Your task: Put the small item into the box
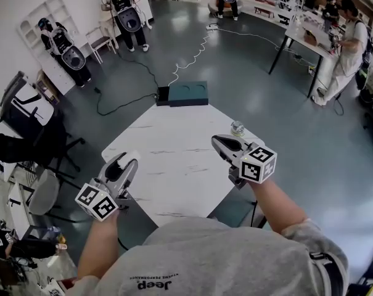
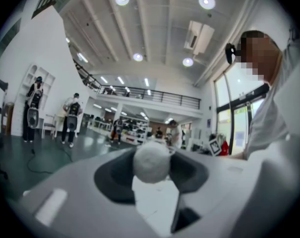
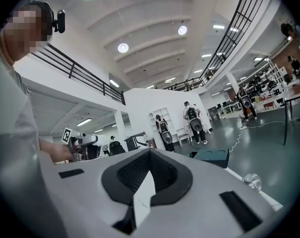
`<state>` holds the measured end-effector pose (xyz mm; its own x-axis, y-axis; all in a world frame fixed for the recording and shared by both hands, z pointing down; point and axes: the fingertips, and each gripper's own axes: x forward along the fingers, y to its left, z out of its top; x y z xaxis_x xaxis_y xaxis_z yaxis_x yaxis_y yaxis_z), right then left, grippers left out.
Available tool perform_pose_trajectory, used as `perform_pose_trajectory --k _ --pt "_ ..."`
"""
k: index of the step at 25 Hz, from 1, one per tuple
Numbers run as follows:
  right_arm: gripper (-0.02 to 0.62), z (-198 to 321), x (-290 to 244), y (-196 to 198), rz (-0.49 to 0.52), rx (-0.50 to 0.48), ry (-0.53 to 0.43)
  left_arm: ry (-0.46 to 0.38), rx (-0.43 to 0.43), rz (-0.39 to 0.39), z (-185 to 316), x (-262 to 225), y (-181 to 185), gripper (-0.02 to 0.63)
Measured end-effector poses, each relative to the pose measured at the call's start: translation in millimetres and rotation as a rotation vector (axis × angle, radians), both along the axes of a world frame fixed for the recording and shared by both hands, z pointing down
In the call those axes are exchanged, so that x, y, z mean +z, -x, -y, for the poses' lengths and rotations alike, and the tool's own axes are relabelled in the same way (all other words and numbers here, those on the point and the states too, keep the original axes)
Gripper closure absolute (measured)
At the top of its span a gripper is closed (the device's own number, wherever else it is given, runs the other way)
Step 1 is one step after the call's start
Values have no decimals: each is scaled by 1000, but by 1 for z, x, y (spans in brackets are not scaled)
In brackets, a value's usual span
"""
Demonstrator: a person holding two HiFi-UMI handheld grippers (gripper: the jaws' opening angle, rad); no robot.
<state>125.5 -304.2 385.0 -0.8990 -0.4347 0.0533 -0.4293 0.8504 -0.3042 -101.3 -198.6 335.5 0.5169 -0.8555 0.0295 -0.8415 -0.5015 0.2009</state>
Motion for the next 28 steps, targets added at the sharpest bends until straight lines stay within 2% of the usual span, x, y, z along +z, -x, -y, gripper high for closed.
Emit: perform_pose_trajectory --k 6,12,17,22,28 --pt "589 32 8 49 -60 46 -41 -13 59 26 52 10 57 428" --pt "589 63 7 85 -129 102 -39 -19 108 72 116 15 92 428" --pt "589 108 13 114 -167 147 -66 -9 114 68 174 32 110 428" --pt "589 158 27 144 -192 168 -47 19 119 96 228 55 127 428" --pt "589 234 59 149 -251 203 -34 55 88 132 296 88 131 428"
